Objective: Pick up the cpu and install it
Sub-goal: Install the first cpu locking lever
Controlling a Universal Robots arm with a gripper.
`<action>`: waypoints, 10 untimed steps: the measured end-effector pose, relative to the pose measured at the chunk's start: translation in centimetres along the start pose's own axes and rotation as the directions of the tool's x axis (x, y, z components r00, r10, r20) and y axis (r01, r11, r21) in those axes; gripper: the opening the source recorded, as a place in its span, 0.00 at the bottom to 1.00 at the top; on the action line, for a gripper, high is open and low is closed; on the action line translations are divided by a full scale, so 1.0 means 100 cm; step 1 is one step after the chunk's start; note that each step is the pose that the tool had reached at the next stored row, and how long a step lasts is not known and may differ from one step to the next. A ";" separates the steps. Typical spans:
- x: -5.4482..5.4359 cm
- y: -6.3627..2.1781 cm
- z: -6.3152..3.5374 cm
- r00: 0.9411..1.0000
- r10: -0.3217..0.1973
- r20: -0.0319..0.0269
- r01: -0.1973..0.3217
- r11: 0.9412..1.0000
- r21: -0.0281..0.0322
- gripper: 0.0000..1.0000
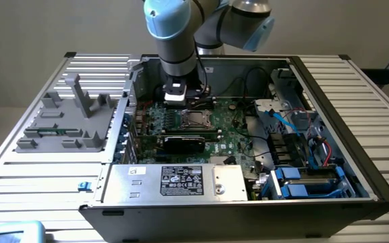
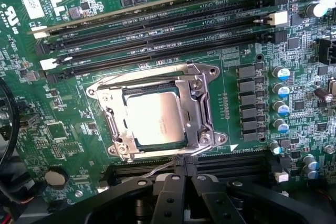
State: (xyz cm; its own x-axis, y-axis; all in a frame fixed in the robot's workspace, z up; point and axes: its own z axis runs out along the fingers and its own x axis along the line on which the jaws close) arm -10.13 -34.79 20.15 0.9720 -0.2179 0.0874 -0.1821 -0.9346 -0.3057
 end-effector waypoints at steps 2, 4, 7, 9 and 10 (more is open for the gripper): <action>0.000 0.0000 -0.0004 1.000 0.001 0.000 -0.001 1.000 0.001 0.11; -0.003 -0.0004 -0.0040 1.000 0.002 0.001 -0.002 1.000 0.004 0.11; -0.010 -0.0012 -0.0119 1.000 0.003 0.001 -0.003 1.000 0.010 0.11; -0.015 -0.0005 -0.0137 1.000 0.003 0.001 -0.003 1.000 0.011 0.11; -0.017 -0.0003 -0.0139 1.000 0.003 0.001 -0.003 1.000 0.011 0.11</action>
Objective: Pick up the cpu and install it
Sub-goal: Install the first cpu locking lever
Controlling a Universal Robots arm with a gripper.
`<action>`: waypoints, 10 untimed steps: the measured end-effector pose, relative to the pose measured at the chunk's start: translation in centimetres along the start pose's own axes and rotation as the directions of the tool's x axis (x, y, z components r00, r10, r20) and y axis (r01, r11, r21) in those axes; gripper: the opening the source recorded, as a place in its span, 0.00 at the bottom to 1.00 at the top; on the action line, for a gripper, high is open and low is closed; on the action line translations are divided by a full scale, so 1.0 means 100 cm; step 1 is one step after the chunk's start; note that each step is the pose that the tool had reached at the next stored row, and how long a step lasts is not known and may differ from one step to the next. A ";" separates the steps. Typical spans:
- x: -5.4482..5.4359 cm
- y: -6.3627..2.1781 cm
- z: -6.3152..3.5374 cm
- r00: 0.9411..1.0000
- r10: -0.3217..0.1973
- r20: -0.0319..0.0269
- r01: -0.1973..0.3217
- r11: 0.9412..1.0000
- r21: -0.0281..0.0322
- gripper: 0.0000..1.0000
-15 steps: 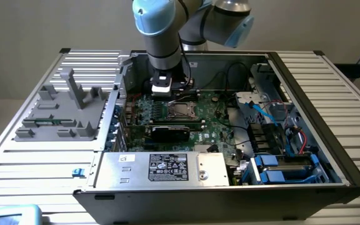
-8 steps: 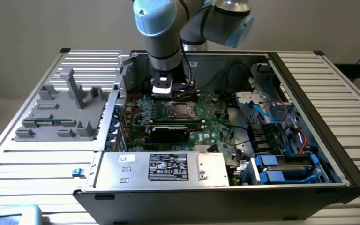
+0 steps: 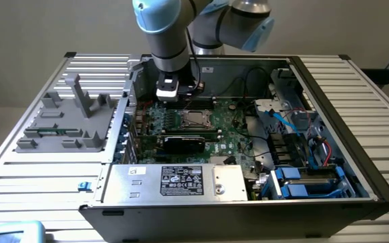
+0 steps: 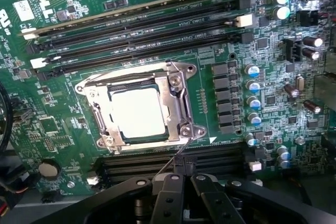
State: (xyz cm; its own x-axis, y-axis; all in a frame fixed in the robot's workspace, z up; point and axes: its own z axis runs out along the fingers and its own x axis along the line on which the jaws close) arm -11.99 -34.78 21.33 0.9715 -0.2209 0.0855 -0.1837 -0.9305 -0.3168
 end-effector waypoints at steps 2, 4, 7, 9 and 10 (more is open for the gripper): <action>-0.002 -0.0007 0.0001 1.000 0.000 -0.003 0.000 1.000 0.001 0.11; -0.003 -0.0016 0.0008 1.000 -0.001 -0.010 0.001 1.000 0.002 0.11; -0.003 -0.0023 0.0018 1.000 -0.005 -0.025 0.005 1.000 0.005 0.11; -0.003 -0.0020 0.0029 1.000 -0.006 -0.030 0.006 1.000 0.007 0.11; -0.003 -0.0019 0.0037 0.999 -0.006 -0.032 0.006 1.000 0.007 0.11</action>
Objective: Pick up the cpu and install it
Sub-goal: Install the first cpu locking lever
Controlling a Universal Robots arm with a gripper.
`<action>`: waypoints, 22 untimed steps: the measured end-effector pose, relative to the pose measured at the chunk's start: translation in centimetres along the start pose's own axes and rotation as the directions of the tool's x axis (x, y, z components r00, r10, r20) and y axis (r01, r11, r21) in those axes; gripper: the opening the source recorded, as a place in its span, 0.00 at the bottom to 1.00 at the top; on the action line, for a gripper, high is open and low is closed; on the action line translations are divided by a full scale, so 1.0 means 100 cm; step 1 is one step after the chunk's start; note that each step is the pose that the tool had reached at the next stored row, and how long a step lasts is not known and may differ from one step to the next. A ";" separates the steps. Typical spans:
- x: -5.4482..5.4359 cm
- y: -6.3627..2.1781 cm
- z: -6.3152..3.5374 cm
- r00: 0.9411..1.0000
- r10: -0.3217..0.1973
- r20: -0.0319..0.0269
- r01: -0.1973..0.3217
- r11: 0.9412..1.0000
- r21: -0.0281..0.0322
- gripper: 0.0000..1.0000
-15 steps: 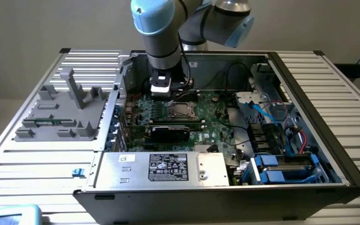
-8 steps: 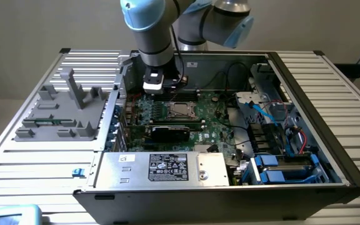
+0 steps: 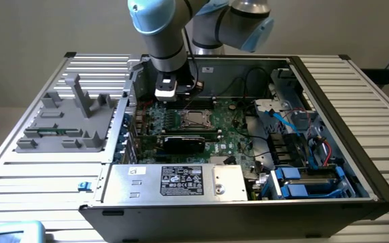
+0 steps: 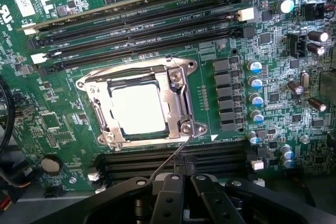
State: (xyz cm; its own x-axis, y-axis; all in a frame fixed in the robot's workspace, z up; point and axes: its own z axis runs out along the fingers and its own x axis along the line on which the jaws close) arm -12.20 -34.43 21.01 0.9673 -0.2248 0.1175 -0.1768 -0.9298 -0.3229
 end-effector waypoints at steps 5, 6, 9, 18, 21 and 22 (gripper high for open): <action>-0.001 -0.0002 0.0036 1.000 0.001 -0.004 -0.001 1.000 0.003 0.11; -0.001 -0.0002 0.0036 1.000 0.001 -0.004 -0.001 1.000 0.003 0.11; 0.002 -0.0007 0.0042 1.000 0.002 -0.007 -0.002 1.000 0.003 0.11; 0.004 -0.0003 0.0073 1.000 0.005 -0.010 -0.005 1.000 0.004 0.11; 0.005 0.0001 0.0075 1.000 0.009 -0.011 -0.008 1.000 0.004 0.11; 0.005 0.0001 0.0075 1.000 0.013 -0.013 -0.013 1.000 0.004 0.11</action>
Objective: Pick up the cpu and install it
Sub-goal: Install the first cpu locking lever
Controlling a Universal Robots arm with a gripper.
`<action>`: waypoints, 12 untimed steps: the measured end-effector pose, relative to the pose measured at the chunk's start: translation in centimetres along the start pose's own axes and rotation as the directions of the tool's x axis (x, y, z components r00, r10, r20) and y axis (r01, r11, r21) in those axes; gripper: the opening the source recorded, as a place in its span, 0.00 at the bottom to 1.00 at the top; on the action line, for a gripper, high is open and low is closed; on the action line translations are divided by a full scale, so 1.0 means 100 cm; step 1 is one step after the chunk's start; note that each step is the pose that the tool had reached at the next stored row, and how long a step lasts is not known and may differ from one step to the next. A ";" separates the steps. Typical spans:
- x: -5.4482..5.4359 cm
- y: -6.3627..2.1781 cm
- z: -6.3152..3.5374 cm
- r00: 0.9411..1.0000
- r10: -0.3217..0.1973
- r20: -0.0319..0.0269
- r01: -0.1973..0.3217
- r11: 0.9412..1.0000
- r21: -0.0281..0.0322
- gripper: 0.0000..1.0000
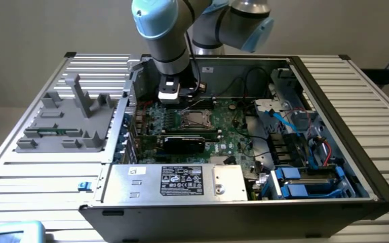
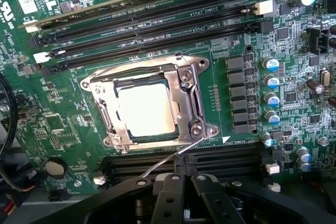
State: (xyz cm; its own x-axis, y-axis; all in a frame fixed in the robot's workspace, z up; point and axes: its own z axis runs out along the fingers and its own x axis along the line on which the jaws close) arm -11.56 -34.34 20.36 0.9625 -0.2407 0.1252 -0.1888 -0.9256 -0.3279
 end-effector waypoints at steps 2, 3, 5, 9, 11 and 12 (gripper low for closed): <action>0.000 0.0000 -0.0003 1.000 0.016 -0.001 -0.016 1.000 -0.002 0.11; 0.000 -0.0001 -0.0008 1.000 0.022 0.001 -0.022 1.000 -0.003 0.11; 0.000 -0.0005 -0.0027 0.999 0.032 0.005 -0.032 0.999 -0.003 0.11; 0.000 -0.0009 -0.0053 0.999 0.039 0.015 -0.039 0.999 0.001 0.11; 0.000 -0.0008 -0.0055 0.999 0.040 0.018 -0.041 0.999 0.001 0.11; -0.001 -0.0007 -0.0056 0.999 0.041 0.019 -0.041 0.999 0.001 0.11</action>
State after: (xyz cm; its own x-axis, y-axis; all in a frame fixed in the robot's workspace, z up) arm -11.74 -34.42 20.90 0.9574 -0.2731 0.0934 -0.2284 -0.9147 -0.3333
